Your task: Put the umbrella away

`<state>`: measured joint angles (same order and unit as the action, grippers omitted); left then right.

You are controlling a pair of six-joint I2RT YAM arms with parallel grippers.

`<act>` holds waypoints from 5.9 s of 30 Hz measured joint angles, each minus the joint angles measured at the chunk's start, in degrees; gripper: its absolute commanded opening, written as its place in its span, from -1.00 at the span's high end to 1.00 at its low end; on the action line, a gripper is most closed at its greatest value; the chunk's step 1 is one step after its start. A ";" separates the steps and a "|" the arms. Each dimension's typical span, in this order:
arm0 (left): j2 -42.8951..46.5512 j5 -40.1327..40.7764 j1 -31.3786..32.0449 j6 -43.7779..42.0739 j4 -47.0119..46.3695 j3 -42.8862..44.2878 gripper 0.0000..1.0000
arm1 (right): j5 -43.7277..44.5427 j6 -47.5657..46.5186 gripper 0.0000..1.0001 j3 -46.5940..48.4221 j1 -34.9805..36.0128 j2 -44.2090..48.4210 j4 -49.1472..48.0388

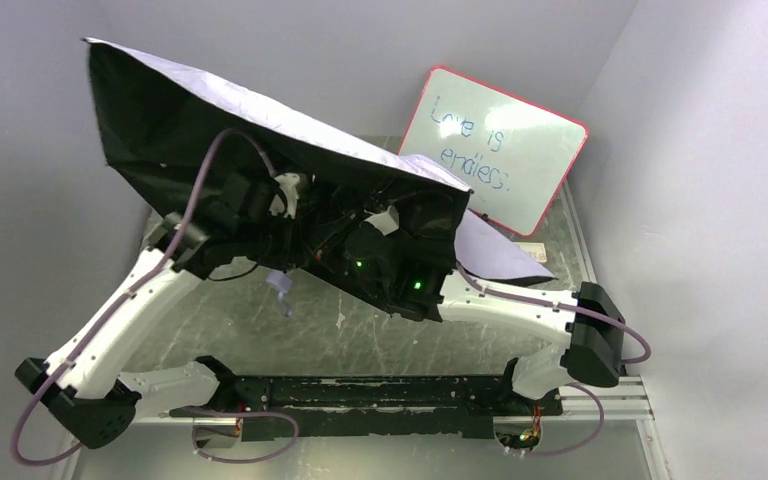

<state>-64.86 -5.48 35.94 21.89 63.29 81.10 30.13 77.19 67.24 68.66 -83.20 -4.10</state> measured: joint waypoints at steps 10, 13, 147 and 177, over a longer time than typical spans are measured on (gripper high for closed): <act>-4.35 -0.96 0.31 -1.16 -15.80 -16.09 0.91 | -1.77 0.20 0.66 -12.94 -4.52 -2.05 -9.01; -6.40 -0.94 0.35 -1.20 -19.54 -19.28 0.90 | -2.32 0.63 0.21 -15.45 -5.60 -3.43 -10.91; -18.21 15.61 -3.54 -4.63 -41.57 -23.58 0.63 | -29.49 -44.24 0.30 -0.26 -26.01 -24.15 -0.07; -31.69 33.29 -24.33 -8.90 -31.01 -7.61 0.44 | -34.05 -46.10 0.05 2.38 -27.96 -29.68 -0.81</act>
<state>-96.55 27.81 11.62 12.99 32.27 73.49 -3.92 31.09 69.63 40.71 -112.88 -4.91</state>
